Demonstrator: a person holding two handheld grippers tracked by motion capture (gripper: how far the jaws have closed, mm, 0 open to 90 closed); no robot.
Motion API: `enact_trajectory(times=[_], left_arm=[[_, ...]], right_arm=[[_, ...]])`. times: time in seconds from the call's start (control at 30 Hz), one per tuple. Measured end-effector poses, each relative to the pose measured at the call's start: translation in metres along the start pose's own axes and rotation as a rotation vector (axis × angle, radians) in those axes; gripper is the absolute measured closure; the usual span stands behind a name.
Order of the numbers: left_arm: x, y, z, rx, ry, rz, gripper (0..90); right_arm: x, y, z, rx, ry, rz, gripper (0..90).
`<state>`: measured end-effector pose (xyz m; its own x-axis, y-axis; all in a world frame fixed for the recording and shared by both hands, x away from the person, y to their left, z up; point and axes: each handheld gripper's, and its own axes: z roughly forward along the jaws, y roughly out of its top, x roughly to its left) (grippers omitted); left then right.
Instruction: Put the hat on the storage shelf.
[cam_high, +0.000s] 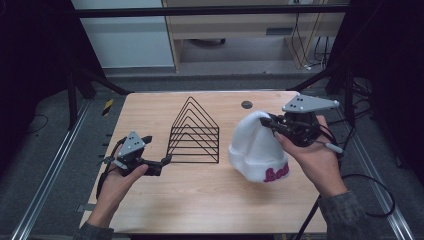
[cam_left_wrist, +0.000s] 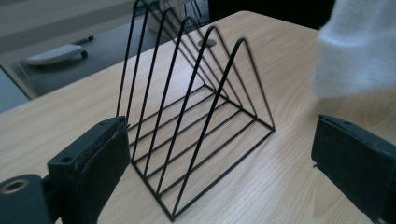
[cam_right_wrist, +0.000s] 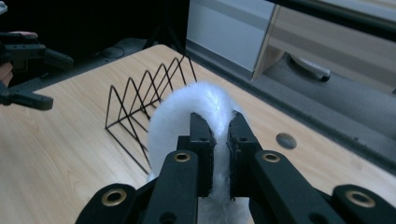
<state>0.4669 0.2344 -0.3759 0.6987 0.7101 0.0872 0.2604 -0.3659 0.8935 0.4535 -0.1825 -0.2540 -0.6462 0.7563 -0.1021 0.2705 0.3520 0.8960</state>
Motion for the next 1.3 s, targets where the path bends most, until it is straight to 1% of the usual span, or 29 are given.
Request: enact_trajectory(times=[0.07,0.1,0.13,0.23,0.27,0.3,0.33,0.37,0.43,0.47,0.53,0.57,0.6,0.63,0.73,0.77,0.8,0.83,0.97,1.0,1.03,1.1,1.13,1.2,1.23,1.27,1.3], left_arm=[[-0.002,0.011,-0.001,0.010,0.000,0.030,3.9],[-0.002,0.011,-0.001,0.010,0.000,0.030,4.0],[-0.003,0.022,-0.001,0.019,-0.006,0.041,4.1],[-0.003,0.037,0.000,0.020,-0.024,0.056,5.0],[-0.003,0.037,0.000,0.020,-0.024,0.056,5.0],[-0.001,0.044,0.002,0.022,-0.035,0.066,5.1],[-0.001,0.044,0.002,0.022,-0.035,0.066,5.1],[0.003,0.050,0.005,0.021,-0.044,0.068,5.2],[0.007,0.055,0.006,0.021,-0.050,0.063,6.1],[0.009,0.058,0.007,0.015,-0.050,0.052,6.6],[0.012,0.062,0.006,-0.005,-0.049,0.036,8.9],[0.012,0.062,0.006,-0.005,-0.049,0.036,9.9],[0.013,0.063,0.005,-0.011,-0.052,0.037,9.9],[0.016,0.067,0.006,-0.017,-0.054,0.033,10.7],[0.023,0.072,0.009,-0.020,-0.055,0.031,13.1],[0.023,0.072,0.009,-0.020,-0.055,0.031,13.9],[0.025,0.073,0.010,-0.026,-0.059,0.019,15.7],[0.028,0.074,0.011,-0.046,-0.076,-0.004,16.9],[0.031,0.075,0.012,-0.051,-0.074,-0.004,19.2],[0.033,0.076,0.013,-0.055,-0.080,-0.012,19.7],[0.033,0.076,0.013,-0.055,-0.080,-0.012,20.9],[0.034,0.078,0.017,-0.051,-0.103,-0.011,22.5],[0.036,0.084,0.022,-0.033,-0.130,0.003,23.2],[0.034,0.092,0.025,-0.033,-0.122,0.031,23.2],[0.032,0.095,0.026,-0.034,-0.128,0.038,23.2],[0.032,0.095,0.026,-0.034,-0.128,0.038,23.0],[0.029,0.101,0.029,-0.034,-0.132,0.056,23.0]], right_arm=[[0.001,0.012,0.000,-0.011,-0.002,-0.014,83.7],[0.001,0.018,0.001,-0.023,0.002,-0.011,83.7],[0.001,0.024,0.002,-0.033,0.006,-0.011,83.7],[0.003,0.043,0.005,-0.055,0.001,-0.030,83.6],[0.003,0.043,0.005,-0.055,0.001,-0.030,83.6],[0.004,0.055,0.007,-0.072,0.000,-0.043,83.6],[0.004,0.055,0.007,-0.072,0.000,-0.043,83.6],[0.005,0.065,0.010,-0.087,-0.004,-0.053,83.6],[0.005,0.074,0.013,-0.100,-0.007,-0.059,83.6],[0.005,0.079,0.015,-0.103,-0.013,-0.061,83.6],[0.003,0.088,0.017,-0.127,-0.018,-0.049,83.6],[0.003,0.092,0.018,-0.139,-0.019,-0.042,83.6],[0.003,0.092,0.018,-0.139,-0.019,-0.042,83.6],[0.002,0.101,0.020,-0.160,-0.015,-0.033,83.6],[0.004,0.113,0.025,-0.181,-0.019,-0.040,83.7],[0.004,0.113,0.025,-0.181,-0.019,-0.040,83.7],[0.004,0.117,0.029,-0.185,-0.022,-0.042,83.7],[0.005,0.120,0.031,-0.187,-0.019,-0.044,83.7],[0.007,0.126,0.039,-0.194,-0.013,-0.052,83.7],[0.008,0.127,0.041,-0.194,-0.008,-0.052,83.7],[0.008,0.127,0.041,-0.194,-0.008,-0.052,83.7],[0.010,0.130,0.046,-0.193,-0.001,-0.051,83.6],[0.012,0.132,0.050,-0.192,0.008,-0.049,83.7],[0.016,0.135,0.054,-0.199,0.017,-0.050,83.7],[0.018,0.137,0.055,-0.207,0.022,-0.047,83.7],[0.020,0.139,0.056,-0.214,0.029,-0.049,83.7],[0.022,0.141,0.058,-0.216,0.033,-0.052,83.7]])
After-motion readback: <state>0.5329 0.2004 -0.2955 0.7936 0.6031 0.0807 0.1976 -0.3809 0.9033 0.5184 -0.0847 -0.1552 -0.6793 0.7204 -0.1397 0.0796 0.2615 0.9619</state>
